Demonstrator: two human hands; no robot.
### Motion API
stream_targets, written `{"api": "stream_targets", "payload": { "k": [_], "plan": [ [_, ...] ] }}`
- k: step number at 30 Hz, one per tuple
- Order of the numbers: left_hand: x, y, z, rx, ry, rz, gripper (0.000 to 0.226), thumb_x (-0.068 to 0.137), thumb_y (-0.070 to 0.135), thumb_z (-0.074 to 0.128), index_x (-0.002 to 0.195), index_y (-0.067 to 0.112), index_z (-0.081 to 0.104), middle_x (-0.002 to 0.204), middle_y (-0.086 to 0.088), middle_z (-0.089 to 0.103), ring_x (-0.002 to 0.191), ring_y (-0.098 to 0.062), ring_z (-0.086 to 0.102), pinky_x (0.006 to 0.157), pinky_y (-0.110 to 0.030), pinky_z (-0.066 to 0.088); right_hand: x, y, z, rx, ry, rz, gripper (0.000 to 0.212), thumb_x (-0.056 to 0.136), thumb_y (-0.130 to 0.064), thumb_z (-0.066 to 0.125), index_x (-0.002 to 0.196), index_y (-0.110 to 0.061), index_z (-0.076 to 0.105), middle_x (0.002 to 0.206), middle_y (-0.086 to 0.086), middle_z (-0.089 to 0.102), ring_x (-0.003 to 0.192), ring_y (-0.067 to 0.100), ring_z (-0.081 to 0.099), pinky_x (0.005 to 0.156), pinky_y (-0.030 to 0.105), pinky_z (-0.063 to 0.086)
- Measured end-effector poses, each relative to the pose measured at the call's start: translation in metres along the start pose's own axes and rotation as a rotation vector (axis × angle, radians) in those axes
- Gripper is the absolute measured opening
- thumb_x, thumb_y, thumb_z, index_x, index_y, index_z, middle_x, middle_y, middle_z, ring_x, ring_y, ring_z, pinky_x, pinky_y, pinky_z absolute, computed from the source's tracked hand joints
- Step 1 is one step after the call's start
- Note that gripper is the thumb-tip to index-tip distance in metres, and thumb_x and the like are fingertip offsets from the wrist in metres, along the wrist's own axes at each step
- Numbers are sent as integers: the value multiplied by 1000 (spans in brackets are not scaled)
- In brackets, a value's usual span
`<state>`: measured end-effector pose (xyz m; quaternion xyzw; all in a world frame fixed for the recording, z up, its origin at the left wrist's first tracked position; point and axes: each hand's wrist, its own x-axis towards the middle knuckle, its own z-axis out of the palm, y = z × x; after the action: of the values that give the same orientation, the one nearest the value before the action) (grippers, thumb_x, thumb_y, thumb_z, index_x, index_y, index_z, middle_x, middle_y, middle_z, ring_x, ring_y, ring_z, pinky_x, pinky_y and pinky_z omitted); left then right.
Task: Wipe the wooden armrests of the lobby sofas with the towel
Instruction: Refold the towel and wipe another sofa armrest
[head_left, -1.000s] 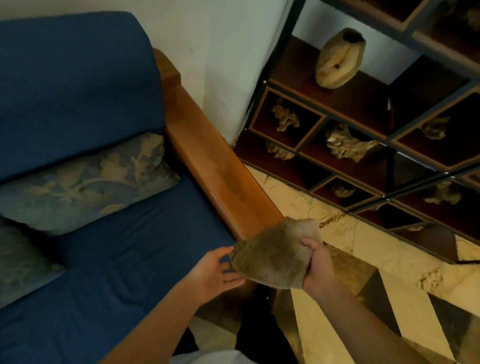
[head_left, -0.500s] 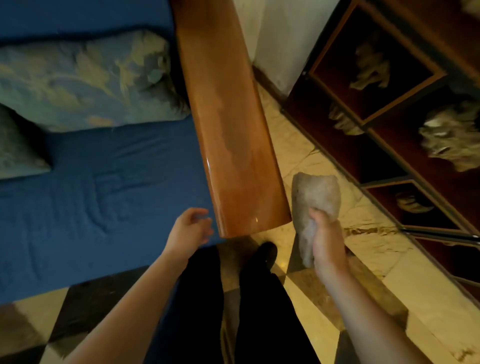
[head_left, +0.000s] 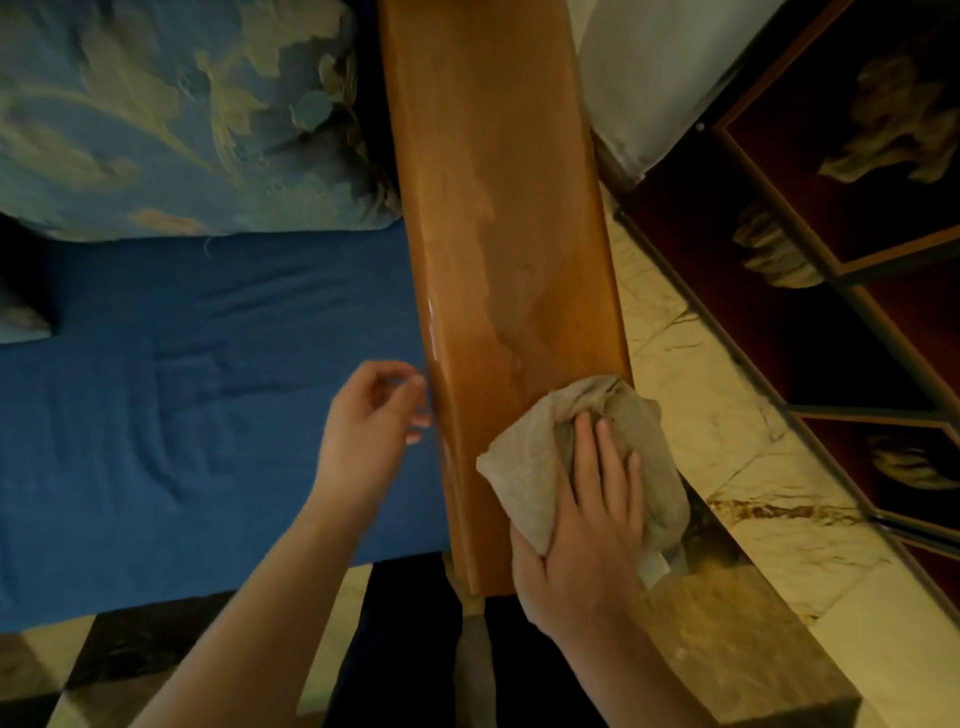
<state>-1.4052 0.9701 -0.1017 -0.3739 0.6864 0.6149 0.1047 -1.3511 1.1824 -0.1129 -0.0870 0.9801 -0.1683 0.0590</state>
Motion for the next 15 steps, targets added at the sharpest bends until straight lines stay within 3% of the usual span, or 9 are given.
{"api": "stream_targets", "payload": {
  "k": [3,6,8,12,15],
  "plan": [
    [37,26,-4,133,-46,76,17,95,31,67,110,36,61,92,5,70,77,-8,72,74,-38,61,24,-22,9,-2,77,62,70,99,-58,24,161,-27,13,170,3,21,157,25,16,126,56,14],
    [75,56,-9,260,-164,75,51,90,40,73,134,45,46,112,6,68,91,-10,72,82,-39,60,60,-45,13,77,195,193,70,101,-56,26,161,-22,14,168,4,26,156,22,19,126,55,17],
    [102,77,-10,307,-204,89,75,86,42,77,147,47,35,128,4,64,105,-15,70,90,-41,58,88,-60,16,120,306,331,70,100,-49,37,161,-19,19,167,4,30,156,20,21,126,52,17],
    [145,113,-7,551,-252,303,110,76,34,87,159,39,17,139,14,51,119,-16,59,92,-19,49,155,-88,22,262,528,633,66,98,-41,42,158,-15,30,163,5,37,153,19,28,125,54,19],
    [162,127,-10,789,-298,343,132,66,43,90,160,42,-3,149,-3,45,126,-24,52,102,-40,47,213,-101,22,351,647,768,66,99,-44,40,156,-12,36,161,6,40,152,19,30,125,54,19]
  ]
}}
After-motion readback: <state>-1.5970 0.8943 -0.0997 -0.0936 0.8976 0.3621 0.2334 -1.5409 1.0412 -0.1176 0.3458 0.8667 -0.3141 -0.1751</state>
